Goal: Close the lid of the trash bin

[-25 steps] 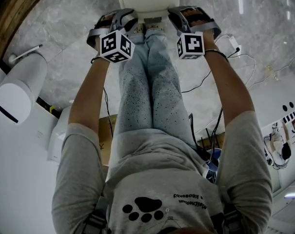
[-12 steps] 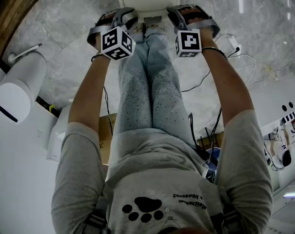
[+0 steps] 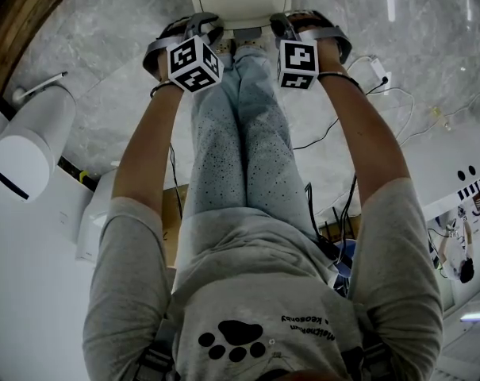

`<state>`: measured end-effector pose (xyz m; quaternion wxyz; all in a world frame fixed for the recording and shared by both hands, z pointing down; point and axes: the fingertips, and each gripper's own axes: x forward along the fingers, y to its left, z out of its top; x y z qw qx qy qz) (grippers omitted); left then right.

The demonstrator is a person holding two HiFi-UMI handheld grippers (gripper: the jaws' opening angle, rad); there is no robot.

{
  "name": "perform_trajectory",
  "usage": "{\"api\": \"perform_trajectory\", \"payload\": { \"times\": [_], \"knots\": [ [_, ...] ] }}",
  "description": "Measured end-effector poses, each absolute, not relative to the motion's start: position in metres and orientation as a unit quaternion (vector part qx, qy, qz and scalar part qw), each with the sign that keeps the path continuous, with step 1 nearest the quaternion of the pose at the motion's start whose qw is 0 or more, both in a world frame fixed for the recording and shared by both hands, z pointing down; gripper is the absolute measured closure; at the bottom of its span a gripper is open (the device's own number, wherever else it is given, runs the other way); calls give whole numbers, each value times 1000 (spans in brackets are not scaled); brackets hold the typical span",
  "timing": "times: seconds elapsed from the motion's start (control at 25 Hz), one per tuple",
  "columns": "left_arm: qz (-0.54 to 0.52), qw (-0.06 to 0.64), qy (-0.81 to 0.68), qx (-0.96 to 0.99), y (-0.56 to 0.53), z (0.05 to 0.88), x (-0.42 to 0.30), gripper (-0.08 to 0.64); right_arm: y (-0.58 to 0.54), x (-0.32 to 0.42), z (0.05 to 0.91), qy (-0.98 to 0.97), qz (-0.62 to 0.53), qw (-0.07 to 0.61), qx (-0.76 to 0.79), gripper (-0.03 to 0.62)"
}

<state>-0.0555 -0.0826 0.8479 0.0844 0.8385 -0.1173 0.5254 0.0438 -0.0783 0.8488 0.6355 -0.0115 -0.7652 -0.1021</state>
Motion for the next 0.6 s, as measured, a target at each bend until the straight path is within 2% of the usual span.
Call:
{"api": "perform_trajectory", "payload": {
  "times": [0.12,0.16,0.2,0.4,0.6],
  "knots": [
    [531,99,-123,832,-86,849,-53,447,-80,46,850,-761,-63,646,-8,531],
    [531,105,-126,831,-86,849,-53,497,-80,46,851,-759,-53,648,-7,531],
    [532,113,-128,829,-87,849,-53,514,-81,46,851,-758,-46,651,-5,531],
    [538,153,-137,817,-83,849,-53,529,-80,45,850,-752,2,658,25,531],
    [535,180,-152,811,-80,843,-53,540,-85,42,843,-766,110,621,123,558]
  ]
}}
